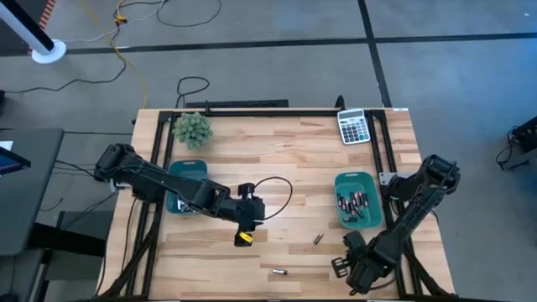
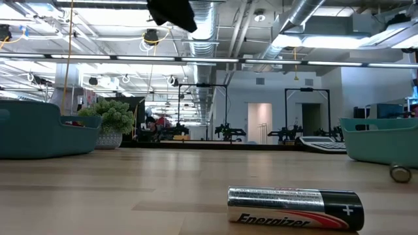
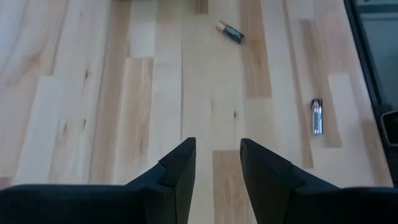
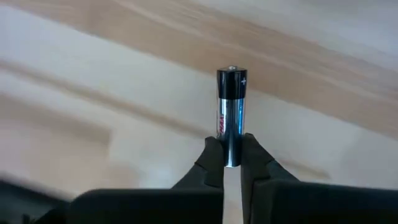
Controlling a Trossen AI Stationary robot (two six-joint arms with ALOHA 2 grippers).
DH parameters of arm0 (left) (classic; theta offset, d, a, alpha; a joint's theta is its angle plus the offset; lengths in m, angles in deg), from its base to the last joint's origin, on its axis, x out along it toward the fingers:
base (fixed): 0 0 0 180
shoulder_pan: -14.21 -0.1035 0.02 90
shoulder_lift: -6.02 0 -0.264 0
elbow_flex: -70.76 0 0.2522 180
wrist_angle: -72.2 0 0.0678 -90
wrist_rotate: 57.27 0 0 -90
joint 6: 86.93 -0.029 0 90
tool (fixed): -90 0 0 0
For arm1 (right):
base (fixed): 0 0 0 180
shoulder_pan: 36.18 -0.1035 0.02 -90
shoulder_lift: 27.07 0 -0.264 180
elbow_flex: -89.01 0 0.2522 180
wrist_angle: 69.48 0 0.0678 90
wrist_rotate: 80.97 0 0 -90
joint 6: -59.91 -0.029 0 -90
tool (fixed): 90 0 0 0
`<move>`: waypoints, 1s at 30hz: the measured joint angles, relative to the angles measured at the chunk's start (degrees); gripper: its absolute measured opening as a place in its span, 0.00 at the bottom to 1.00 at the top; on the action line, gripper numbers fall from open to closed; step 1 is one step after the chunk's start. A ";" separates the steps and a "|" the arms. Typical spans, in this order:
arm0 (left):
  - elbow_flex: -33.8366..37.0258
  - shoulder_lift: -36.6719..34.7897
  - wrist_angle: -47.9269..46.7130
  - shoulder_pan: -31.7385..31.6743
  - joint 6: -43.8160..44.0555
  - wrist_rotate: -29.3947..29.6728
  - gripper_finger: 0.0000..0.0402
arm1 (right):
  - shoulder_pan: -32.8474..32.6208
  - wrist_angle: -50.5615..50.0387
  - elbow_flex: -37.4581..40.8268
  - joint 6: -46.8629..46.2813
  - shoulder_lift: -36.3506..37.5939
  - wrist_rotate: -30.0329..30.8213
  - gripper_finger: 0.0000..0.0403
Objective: Sort batteries
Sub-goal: Put the silver battery into the blue bin
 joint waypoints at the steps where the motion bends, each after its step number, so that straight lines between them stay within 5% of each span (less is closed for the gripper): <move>1: 0.83 -0.07 0.46 0.00 -0.06 -0.23 0.31 | -0.02 -2.44 -1.29 -0.04 0.79 0.27 0.03; 9: 12.27 -6.85 4.38 0.00 1.67 -2.93 0.31 | 0.16 -21.90 -17.23 1.76 2.61 2.22 0.03; 16: 26.57 -21.26 11.15 0.06 4.50 -3.12 0.31 | 5.92 -33.32 -28.36 12.23 2.32 13.77 0.03; 22: 36.36 -36.26 11.84 0.20 7.60 -3.52 0.31 | 19.59 -25.46 -29.07 41.70 2.30 16.31 0.03; 30: 39.27 -52.61 6.49 -0.03 5.25 5.36 0.31 | 39.47 6.69 -29.27 89.63 0.08 17.58 0.03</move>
